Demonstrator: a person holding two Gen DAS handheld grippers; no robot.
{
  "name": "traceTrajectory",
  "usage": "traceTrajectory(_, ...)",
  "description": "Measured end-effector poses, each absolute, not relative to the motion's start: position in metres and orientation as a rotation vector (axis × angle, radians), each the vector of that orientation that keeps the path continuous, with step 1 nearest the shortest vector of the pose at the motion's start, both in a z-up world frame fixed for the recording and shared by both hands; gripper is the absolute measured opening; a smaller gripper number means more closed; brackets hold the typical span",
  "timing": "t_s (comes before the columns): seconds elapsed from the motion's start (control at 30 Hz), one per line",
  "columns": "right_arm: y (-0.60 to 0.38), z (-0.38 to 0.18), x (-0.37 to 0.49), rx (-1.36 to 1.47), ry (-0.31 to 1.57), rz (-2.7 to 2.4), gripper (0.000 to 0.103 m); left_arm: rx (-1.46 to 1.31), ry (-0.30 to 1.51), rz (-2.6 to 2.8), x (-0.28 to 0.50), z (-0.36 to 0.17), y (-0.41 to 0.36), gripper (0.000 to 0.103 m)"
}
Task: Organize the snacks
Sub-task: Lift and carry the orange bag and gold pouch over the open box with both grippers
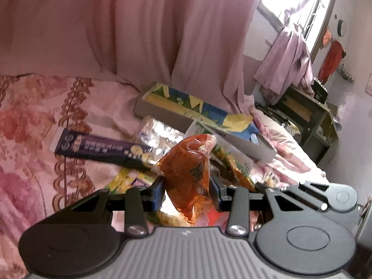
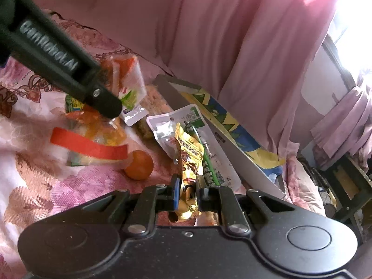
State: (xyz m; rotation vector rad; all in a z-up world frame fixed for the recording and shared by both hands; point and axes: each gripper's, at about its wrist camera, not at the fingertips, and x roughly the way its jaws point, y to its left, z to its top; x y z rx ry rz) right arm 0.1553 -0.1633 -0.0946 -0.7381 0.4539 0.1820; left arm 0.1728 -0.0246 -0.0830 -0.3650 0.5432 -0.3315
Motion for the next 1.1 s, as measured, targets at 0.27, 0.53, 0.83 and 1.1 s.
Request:
traceTrajectory(0.27,-0.163,-0.086,0.148,-0.756,0.382,0.172,0.014,-0.39,0.492,-0.305,0.184,-0.06,-0.031,0.045)
traceTrajectory(0.53,-0.166,-0.064,0.159,-0.751,0.258,0.143,0.014,-0.404,0.488,-0.26,0.213,-0.041,-0.039,0.045)
traceTrajectory(0.83,-0.205,-0.051,0.238,-0.633,0.166,-0.026,0.014,-0.407,0.495,-0.295,0.297,-0.018,-0.074,0.045)
traceTrajectory(1.1,-0.237,-0.061,0.292,-0.566,0.222,-0.073,0.014,-0.425,0.574,-0.328,0.381,-0.025,-0.115,0.045)
